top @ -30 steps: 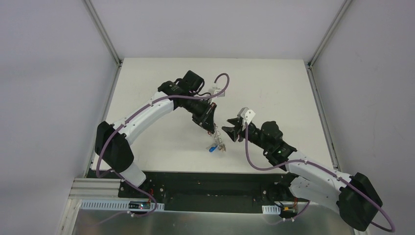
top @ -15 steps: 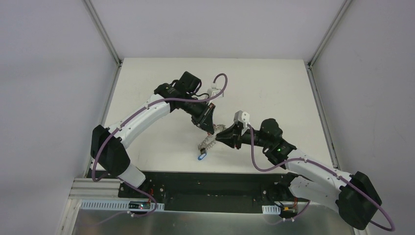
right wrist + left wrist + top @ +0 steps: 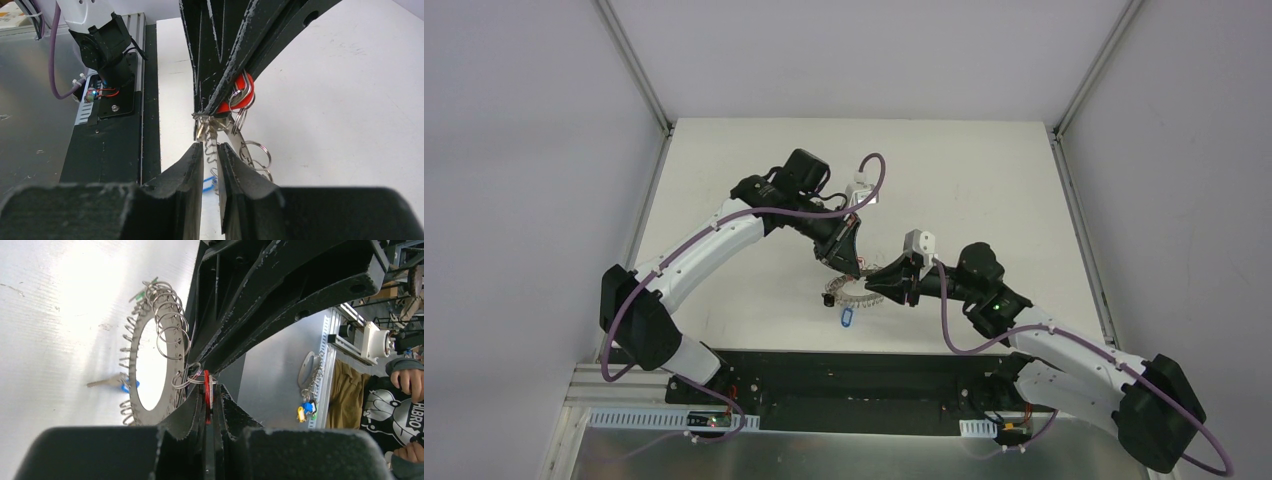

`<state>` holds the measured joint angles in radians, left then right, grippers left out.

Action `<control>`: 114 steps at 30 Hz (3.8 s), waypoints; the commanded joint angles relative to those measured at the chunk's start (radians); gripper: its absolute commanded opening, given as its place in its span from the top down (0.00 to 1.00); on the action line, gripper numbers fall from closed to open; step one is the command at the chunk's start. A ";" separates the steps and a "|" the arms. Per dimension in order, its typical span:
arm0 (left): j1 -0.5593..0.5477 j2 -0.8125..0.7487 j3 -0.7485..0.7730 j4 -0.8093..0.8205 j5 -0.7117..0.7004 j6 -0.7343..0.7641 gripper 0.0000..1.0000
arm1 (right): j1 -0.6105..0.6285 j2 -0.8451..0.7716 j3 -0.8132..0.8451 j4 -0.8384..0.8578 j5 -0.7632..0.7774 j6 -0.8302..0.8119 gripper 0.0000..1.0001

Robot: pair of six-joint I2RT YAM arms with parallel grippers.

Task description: Remove the keys from the keyring

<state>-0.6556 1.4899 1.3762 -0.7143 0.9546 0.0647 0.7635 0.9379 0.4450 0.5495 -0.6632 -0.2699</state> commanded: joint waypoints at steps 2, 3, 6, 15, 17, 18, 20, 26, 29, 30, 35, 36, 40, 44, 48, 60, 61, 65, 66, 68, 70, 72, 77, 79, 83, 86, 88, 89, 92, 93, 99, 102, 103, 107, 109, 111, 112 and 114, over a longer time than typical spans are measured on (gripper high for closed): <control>-0.012 -0.046 -0.003 0.027 0.092 0.027 1.00 | 0.003 -0.035 0.050 0.026 -0.012 -0.039 0.77; -0.011 -0.046 -0.004 0.027 0.093 0.027 1.00 | 0.002 -0.037 0.052 0.021 -0.012 -0.043 0.77; -0.016 -0.049 -0.006 0.027 0.098 0.030 1.00 | 0.001 -0.041 0.053 0.017 -0.015 -0.051 0.77; -0.028 -0.051 -0.015 0.027 0.116 0.038 1.00 | 0.002 -0.003 0.093 0.017 -0.047 -0.070 0.77; -0.028 -0.053 -0.016 0.027 0.120 0.041 1.00 | 0.002 0.006 0.101 0.018 -0.055 -0.072 0.77; -0.028 -0.054 -0.016 0.027 0.123 0.042 1.00 | 0.003 0.010 0.104 0.017 -0.054 -0.072 0.77; -0.028 -0.057 -0.016 0.027 0.123 0.043 1.00 | 0.002 0.009 0.102 0.017 -0.039 -0.074 0.77; -0.029 -0.063 -0.017 0.027 0.120 0.044 1.00 | 0.002 -0.024 0.084 0.016 0.012 -0.085 0.77; -0.029 -0.066 -0.017 0.026 0.118 0.041 1.00 | 0.001 -0.035 0.088 -0.020 0.026 -0.102 0.77; -0.028 -0.066 -0.016 0.027 0.118 0.041 1.00 | 0.001 -0.038 0.090 -0.031 0.031 -0.107 0.77; -0.028 -0.063 -0.014 0.027 0.118 0.034 1.00 | 0.001 -0.035 0.105 -0.063 0.043 -0.128 0.77; -0.028 -0.065 -0.015 0.027 0.119 0.034 1.00 | 0.001 -0.033 0.107 -0.063 0.044 -0.131 0.77; -0.029 -0.066 -0.016 0.027 0.121 0.037 1.00 | 0.001 -0.025 0.119 -0.062 0.046 -0.139 0.77; -0.029 -0.066 -0.016 0.027 0.122 0.038 1.00 | 0.001 -0.022 0.130 -0.062 0.047 -0.146 0.76; -0.029 -0.063 -0.016 0.028 0.122 0.035 1.00 | 0.001 -0.016 0.137 -0.060 0.000 -0.142 0.76; -0.029 -0.082 -0.011 0.027 0.093 0.035 1.00 | -0.014 -0.038 0.133 -0.089 0.007 -0.092 1.00; -0.029 -0.084 -0.011 0.027 0.079 0.036 1.00 | -0.021 -0.048 0.130 -0.091 0.010 -0.076 1.00; -0.029 -0.085 -0.011 0.027 0.042 0.027 1.00 | -0.048 -0.076 0.117 -0.081 0.004 -0.018 1.00; -0.029 -0.085 -0.011 0.027 0.039 0.026 1.00 | -0.055 -0.081 0.111 -0.064 -0.001 0.001 1.00; -0.029 -0.083 -0.011 0.027 0.042 0.027 1.00 | -0.070 -0.084 0.092 -0.009 -0.021 0.049 1.00; -0.029 -0.083 -0.011 0.027 0.050 0.027 1.00 | -0.084 -0.086 0.075 0.049 -0.036 0.093 1.00; -0.029 -0.082 -0.015 0.027 0.061 0.029 1.00 | -0.096 -0.084 0.058 0.105 -0.042 0.131 1.00; -0.029 -0.070 -0.017 0.027 0.079 0.030 1.00 | -0.113 -0.067 0.032 0.254 -0.042 0.225 1.00; -0.029 -0.067 -0.019 0.027 0.075 0.031 1.00 | -0.115 -0.060 0.022 0.301 -0.031 0.247 1.00; -0.028 -0.070 -0.019 0.027 0.072 0.034 1.00 | -0.118 -0.053 -0.007 0.394 0.017 0.267 1.00; -0.029 -0.062 -0.019 0.027 0.072 0.032 1.00 | -0.118 -0.055 -0.018 0.419 0.045 0.267 1.00; -0.028 -0.058 -0.019 0.027 0.074 0.029 1.00 | -0.118 -0.057 -0.020 0.428 0.060 0.267 1.00; -0.028 -0.055 -0.019 0.027 0.075 0.027 1.00 | -0.117 -0.059 -0.021 0.437 0.077 0.267 1.00; -0.030 -0.048 -0.020 0.027 0.069 0.026 1.00 | -0.118 -0.063 -0.025 0.451 0.129 0.267 1.00; -0.032 -0.048 -0.020 0.027 0.062 0.026 1.00 | -0.118 -0.062 -0.025 0.451 0.146 0.267 1.00; -0.032 -0.053 -0.024 0.027 0.040 0.029 1.00 | -0.116 -0.043 -0.006 0.441 0.164 0.313 1.00; -0.034 -0.044 -0.024 0.027 0.030 0.025 1.00 | -0.115 -0.031 0.005 0.441 0.165 0.331 1.00; -0.035 -0.042 -0.023 0.027 0.027 0.022 1.00 | -0.115 -0.030 0.008 0.441 0.165 0.336 1.00; -0.035 -0.048 -0.020 0.027 0.001 0.022 1.00 | -0.115 -0.040 0.008 0.417 0.169 0.333 1.00; -0.036 -0.062 -0.019 0.027 -0.022 0.027 1.00 | -0.115 -0.055 -0.001 0.376 0.168 0.313 1.00; -0.035 -0.076 -0.020 0.027 -0.033 0.035 1.00 | -0.114 -0.069 -0.010 0.315 0.159 0.284 1.00; -0.035 -0.081 -0.020 0.027 -0.034 0.039 1.00 | -0.115 -0.075 -0.014 0.291 0.154 0.277 0.99; -0.036 -0.088 -0.020 0.027 -0.033 0.042 1.00 | -0.113 -0.084 -0.021 0.255 0.145 0.231 0.98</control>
<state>-0.6804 1.4509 1.3586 -0.6708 0.9245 0.0792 0.6521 0.8986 0.4110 0.8146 -0.5278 0.0303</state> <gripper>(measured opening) 0.054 0.032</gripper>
